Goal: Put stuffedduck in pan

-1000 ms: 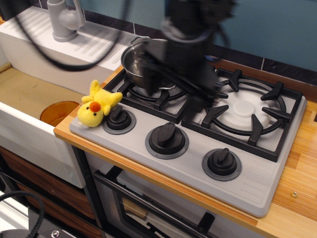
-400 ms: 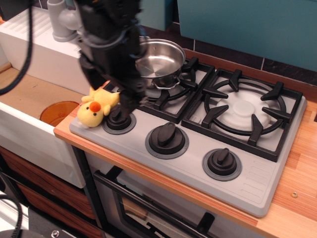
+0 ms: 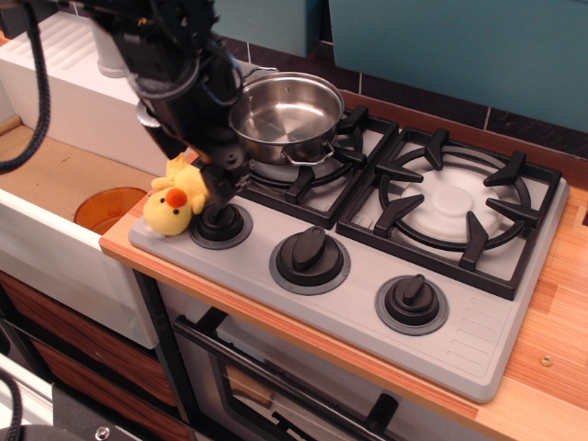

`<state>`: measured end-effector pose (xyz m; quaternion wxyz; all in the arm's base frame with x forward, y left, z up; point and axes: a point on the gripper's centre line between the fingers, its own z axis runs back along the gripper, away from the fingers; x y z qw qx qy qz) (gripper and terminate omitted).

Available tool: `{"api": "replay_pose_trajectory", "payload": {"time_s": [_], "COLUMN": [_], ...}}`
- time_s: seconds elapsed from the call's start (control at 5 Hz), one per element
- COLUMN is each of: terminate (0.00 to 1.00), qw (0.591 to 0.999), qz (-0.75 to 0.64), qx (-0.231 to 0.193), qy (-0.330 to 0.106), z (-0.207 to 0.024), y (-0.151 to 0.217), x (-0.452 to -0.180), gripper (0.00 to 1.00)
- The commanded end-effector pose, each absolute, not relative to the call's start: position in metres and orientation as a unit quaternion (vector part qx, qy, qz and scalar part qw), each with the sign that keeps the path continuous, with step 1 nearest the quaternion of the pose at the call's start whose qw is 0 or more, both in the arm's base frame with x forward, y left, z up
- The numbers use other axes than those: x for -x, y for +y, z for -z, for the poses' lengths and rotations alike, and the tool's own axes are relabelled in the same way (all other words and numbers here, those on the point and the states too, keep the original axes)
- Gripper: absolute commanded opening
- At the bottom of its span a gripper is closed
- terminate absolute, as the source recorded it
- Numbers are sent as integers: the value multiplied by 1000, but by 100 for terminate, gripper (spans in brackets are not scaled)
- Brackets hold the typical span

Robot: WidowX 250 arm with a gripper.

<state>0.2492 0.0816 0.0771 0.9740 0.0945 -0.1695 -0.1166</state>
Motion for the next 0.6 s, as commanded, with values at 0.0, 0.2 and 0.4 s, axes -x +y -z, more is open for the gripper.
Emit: {"api": "replay_pose_trajectory", "payload": {"time_s": [0.0,0.2,0.4], "terminate": [0,0,0], "qw": [960,959,960], "qz": [119,113,104], "qx": [-115,-121,-126], "qy": [-225,-230,-228], "z": [-73,-64,-55], "y": [114,119,122], "x": [-275,-273,-267], "gripper": [100,100,100]}}
